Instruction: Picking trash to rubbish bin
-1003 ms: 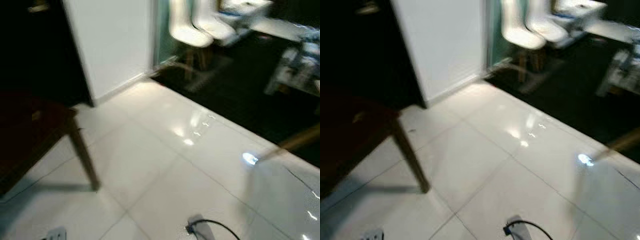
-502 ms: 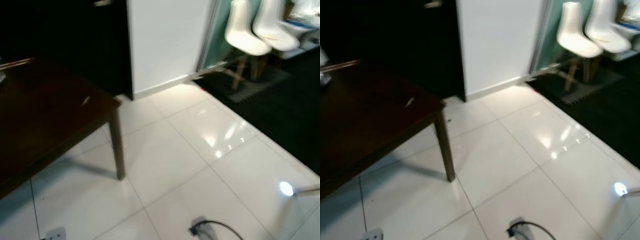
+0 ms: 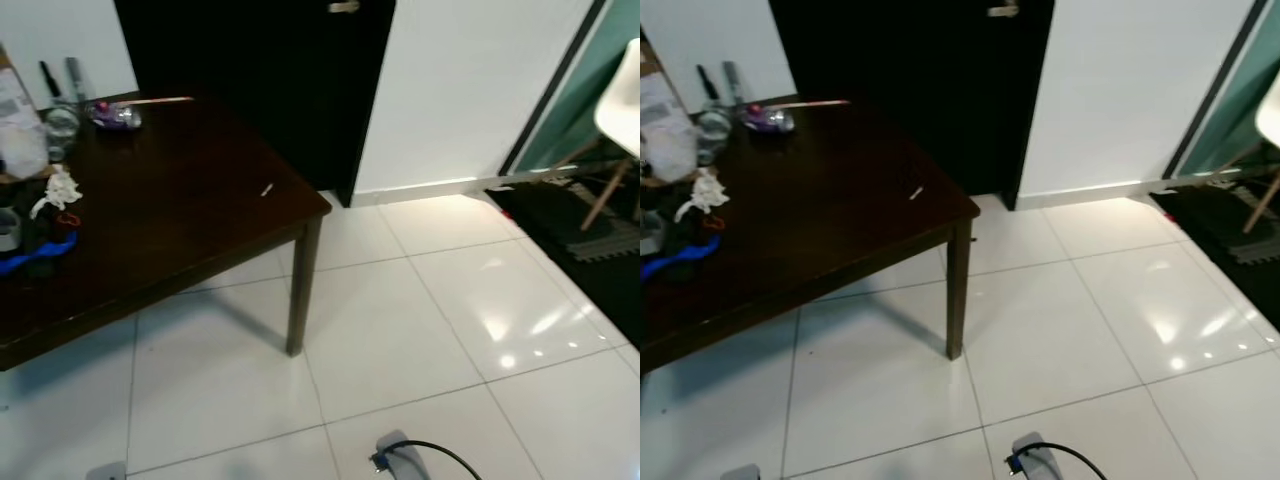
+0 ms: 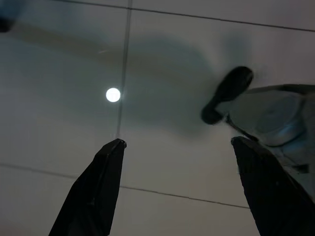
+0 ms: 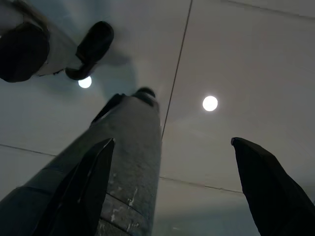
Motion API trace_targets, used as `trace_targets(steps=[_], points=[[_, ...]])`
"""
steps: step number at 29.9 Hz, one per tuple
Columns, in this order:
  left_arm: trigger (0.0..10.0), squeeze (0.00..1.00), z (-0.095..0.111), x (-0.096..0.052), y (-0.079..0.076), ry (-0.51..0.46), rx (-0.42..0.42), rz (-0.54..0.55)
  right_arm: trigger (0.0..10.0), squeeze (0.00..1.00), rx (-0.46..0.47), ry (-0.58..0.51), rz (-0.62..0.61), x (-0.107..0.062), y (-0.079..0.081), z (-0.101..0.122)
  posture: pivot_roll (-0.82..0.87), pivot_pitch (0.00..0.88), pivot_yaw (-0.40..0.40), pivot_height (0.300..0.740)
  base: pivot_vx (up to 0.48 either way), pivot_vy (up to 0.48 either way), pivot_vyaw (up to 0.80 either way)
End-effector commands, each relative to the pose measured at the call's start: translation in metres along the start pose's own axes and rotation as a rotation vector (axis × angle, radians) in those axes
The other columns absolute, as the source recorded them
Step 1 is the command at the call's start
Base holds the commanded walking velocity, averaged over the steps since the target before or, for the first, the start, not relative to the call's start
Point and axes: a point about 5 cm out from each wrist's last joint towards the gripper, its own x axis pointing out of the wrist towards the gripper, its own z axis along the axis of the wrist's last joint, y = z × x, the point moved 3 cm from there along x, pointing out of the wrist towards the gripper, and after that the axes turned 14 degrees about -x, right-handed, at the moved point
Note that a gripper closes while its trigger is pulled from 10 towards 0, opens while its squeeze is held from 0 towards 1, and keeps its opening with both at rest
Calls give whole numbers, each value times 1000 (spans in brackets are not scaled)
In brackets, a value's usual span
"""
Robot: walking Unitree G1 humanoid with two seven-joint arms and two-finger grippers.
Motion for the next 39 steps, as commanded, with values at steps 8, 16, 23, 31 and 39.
trace_targets(steps=[8,16,23,31,39], points=[[10000,0,-4,-1,5,14,4,15,10000,0,3,29,31,1,8,-7,168,81,-43,740,0,0,800],[10000,0,-2,-1,3,12,5,13,10000,0,6,26,37,1,10,-6,164,85,-43,740,0,0,800],[10000,0,-3,0,2,12,1,11,10000,0,9,25,38,1,9,-6,162,88,-46,740,0,0,800],[10000,0,-5,-1,5,12,-16,25,10000,0,5,21,36,0,5,-3,164,90,-49,740,0,0,800],[10000,0,-6,-2,8,10,-28,44,10000,0,0,20,39,1,7,-2,164,90,-49,740,0,0,800]])
